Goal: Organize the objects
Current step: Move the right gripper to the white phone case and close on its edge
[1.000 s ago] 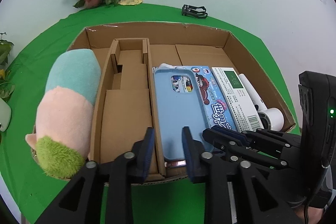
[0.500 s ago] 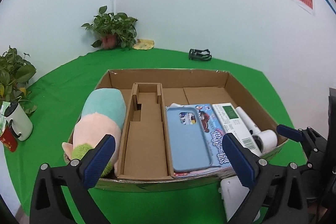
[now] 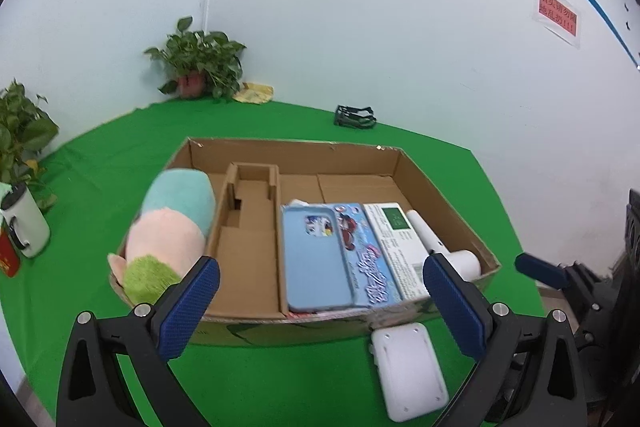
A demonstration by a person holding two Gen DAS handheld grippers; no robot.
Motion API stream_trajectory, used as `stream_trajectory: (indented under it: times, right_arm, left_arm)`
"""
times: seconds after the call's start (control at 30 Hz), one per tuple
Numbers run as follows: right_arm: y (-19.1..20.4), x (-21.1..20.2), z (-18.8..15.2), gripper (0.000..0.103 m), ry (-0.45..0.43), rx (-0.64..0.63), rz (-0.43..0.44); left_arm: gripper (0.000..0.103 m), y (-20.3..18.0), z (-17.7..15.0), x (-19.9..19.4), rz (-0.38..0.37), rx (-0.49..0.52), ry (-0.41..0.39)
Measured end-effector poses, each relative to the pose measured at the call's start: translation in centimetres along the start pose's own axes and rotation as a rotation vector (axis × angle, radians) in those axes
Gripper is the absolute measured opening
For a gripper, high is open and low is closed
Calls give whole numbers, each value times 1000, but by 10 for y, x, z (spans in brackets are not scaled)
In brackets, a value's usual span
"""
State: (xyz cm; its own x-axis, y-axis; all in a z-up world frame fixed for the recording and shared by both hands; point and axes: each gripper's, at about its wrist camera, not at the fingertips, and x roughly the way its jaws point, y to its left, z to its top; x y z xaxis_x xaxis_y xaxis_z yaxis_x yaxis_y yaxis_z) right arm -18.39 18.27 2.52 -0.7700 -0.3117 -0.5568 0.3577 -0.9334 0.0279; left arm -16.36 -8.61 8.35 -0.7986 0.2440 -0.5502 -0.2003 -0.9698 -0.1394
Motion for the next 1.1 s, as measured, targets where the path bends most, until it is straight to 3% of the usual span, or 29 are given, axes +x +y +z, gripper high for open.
stream_trajectory:
  times: [0.13, 0.3, 0.53, 0.63, 0.67, 0.83, 1.0, 1.1]
  right_arm:
    - [-10, -14, -26, 103, 28, 31, 115]
    - [-19, -15, -79, 103, 138, 59, 174]
    - [-4, 7, -88, 103, 231, 64, 197]
    - [1, 20, -86, 103, 266, 72, 206]
    - [1, 23, -85, 103, 273, 77, 210]
    - [-1, 35, -84, 102, 292, 89, 213]
    - [-7, 36, -86, 101, 295, 101, 205]
    - [-12, 33, -88, 101, 302, 105, 195]
  left_arm:
    - [103, -1, -19, 12, -153, -47, 146]
    - [101, -11, -53, 38, -250, -78, 303]
    - [94, -32, -71, 73, -424, -95, 435]
    - [87, -39, -76, 90, -472, -107, 499]
    - [79, -41, -78, 96, -483, -110, 520]
    - [72, -41, -76, 105, -506, -125, 534]
    - [65, -39, -78, 106, -575, -160, 564]
    - [63, -37, -80, 101, -554, -167, 567]
